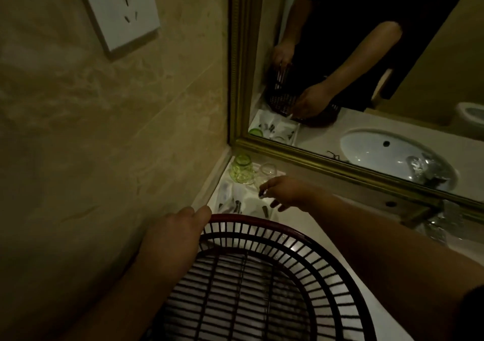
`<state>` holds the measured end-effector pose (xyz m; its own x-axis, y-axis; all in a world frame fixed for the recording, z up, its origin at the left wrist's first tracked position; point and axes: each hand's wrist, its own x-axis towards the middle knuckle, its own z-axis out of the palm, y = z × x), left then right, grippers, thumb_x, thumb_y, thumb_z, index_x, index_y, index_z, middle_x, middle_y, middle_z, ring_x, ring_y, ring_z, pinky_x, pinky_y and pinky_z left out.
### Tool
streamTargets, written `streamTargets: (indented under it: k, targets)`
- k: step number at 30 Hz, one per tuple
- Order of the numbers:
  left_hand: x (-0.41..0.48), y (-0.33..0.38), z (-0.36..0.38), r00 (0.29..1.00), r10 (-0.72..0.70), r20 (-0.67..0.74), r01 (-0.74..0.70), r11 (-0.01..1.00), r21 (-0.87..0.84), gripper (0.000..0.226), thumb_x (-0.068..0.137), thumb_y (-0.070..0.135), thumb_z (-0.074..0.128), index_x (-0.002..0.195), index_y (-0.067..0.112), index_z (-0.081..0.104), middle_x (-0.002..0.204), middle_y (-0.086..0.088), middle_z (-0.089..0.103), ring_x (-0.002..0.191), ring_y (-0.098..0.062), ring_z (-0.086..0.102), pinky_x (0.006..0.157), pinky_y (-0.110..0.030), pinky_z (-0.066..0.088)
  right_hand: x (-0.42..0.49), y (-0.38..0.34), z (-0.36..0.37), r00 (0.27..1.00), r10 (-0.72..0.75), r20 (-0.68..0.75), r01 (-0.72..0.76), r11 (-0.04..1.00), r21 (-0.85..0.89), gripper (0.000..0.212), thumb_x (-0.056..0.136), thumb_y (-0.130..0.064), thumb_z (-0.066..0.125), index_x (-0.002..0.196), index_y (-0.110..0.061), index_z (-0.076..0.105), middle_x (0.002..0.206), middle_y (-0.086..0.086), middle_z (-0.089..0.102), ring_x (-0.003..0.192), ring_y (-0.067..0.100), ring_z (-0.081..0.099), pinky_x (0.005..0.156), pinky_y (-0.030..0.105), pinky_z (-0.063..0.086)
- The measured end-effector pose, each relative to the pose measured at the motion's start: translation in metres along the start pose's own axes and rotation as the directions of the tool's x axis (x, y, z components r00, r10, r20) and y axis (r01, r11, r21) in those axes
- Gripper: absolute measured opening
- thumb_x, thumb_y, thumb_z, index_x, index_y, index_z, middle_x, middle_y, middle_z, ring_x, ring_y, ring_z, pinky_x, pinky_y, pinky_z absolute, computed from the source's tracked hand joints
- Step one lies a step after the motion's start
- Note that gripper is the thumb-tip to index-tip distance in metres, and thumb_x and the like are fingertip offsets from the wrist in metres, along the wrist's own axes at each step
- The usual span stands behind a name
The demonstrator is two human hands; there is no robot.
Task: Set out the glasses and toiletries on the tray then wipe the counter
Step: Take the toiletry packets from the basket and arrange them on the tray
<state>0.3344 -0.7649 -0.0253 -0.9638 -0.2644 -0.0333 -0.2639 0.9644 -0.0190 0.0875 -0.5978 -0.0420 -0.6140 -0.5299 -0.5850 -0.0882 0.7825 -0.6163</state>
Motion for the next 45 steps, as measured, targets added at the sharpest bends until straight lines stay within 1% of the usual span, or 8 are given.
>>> streamTargets:
  k: [4,8,12,21,26,32,38,45]
  targets:
    - [0.001,0.0,0.002,1.0,-0.013,-0.028,0.011,0.997,-0.08,0.028,0.088,0.029,0.058,0.113,0.034,0.044,0.093,0.006,0.058,0.073,-0.019,0.059,0.061,-0.036,0.054,0.033,0.018,0.009,0.994,0.083,0.066,-0.084,0.996,0.005,0.031,0.101,-0.007,0.054,0.131,-0.009,0.064,0.133,0.012,0.063,0.085,0.024,0.068,0.072,0.039,0.061]
    - [0.0,0.001,0.004,0.994,0.038,-0.104,-0.046,0.997,-0.068,0.026,0.078,0.026,0.071,0.102,0.024,0.06,0.076,0.0,0.059,0.059,-0.025,0.057,0.047,-0.034,0.046,0.058,0.031,0.021,0.985,0.142,0.098,-0.145,0.989,0.025,0.037,0.103,-0.008,0.05,0.138,-0.013,0.057,0.128,0.017,0.063,0.09,0.03,0.068,0.087,0.049,0.059]
    - [0.003,0.0,0.008,0.997,-0.013,-0.082,0.01,0.999,-0.043,0.03,0.081,0.024,0.066,0.102,0.035,0.048,0.082,0.008,0.06,0.063,-0.018,0.06,0.049,-0.03,0.047,0.071,0.042,0.028,0.979,0.157,0.134,-0.161,0.987,0.026,0.037,0.104,-0.006,0.049,0.139,-0.012,0.056,0.134,0.021,0.057,0.086,0.034,0.07,0.081,0.048,0.06]
    - [0.005,-0.001,0.007,0.998,-0.023,-0.052,0.02,0.998,-0.066,0.032,0.085,0.026,0.061,0.113,0.034,0.048,0.092,0.007,0.061,0.069,-0.019,0.061,0.051,-0.03,0.043,0.084,0.05,0.028,0.988,0.123,0.094,-0.095,0.96,-0.265,0.043,0.1,0.0,0.046,0.14,-0.013,0.055,0.134,0.02,0.057,0.095,0.033,0.07,0.085,0.048,0.06]
    - [0.002,0.002,0.003,0.997,-0.011,-0.071,0.004,0.995,-0.104,0.026,0.082,0.027,0.067,0.102,0.033,0.052,0.083,0.008,0.062,0.06,-0.015,0.056,0.048,-0.026,0.03,0.092,0.046,0.027,0.998,-0.059,0.037,0.069,0.743,-0.665,0.054,0.097,-0.019,0.054,0.151,-0.018,0.046,0.154,0.009,0.045,0.137,0.028,0.047,0.106,0.037,0.043]
    - [0.002,0.001,0.004,0.997,-0.016,-0.072,0.011,0.998,-0.063,0.03,0.076,0.022,0.072,0.094,0.033,0.051,0.076,0.008,0.06,0.054,-0.016,0.056,0.043,-0.026,0.039,0.098,0.024,0.06,0.873,-0.292,0.391,0.47,0.282,-0.837,0.071,0.096,-0.023,0.053,0.157,-0.042,0.023,0.169,-0.001,0.016,0.143,0.032,0.034,0.103,0.049,0.046]
    - [0.002,0.002,0.0,0.998,-0.002,-0.064,-0.002,0.999,-0.054,0.027,0.076,0.023,0.072,0.096,0.03,0.056,0.076,0.006,0.061,0.054,-0.019,0.058,0.045,-0.024,0.031,0.107,0.026,0.066,0.897,-0.137,0.421,0.441,0.186,-0.878,0.068,0.096,-0.038,0.056,0.158,-0.037,0.026,0.164,0.002,0.026,0.132,0.03,0.044,0.096,0.047,0.05]
    - [0.004,0.0,0.002,0.999,-0.027,-0.042,0.022,0.993,-0.112,0.02,0.087,0.033,0.056,0.106,0.035,0.047,0.088,0.008,0.06,0.067,-0.015,0.058,0.047,-0.024,0.032,0.111,0.015,0.069,0.873,-0.248,0.421,0.46,0.131,-0.878,0.054,0.092,-0.041,0.057,0.144,-0.026,0.05,0.138,0.009,0.049,0.117,0.029,0.048,0.086,0.041,0.049]
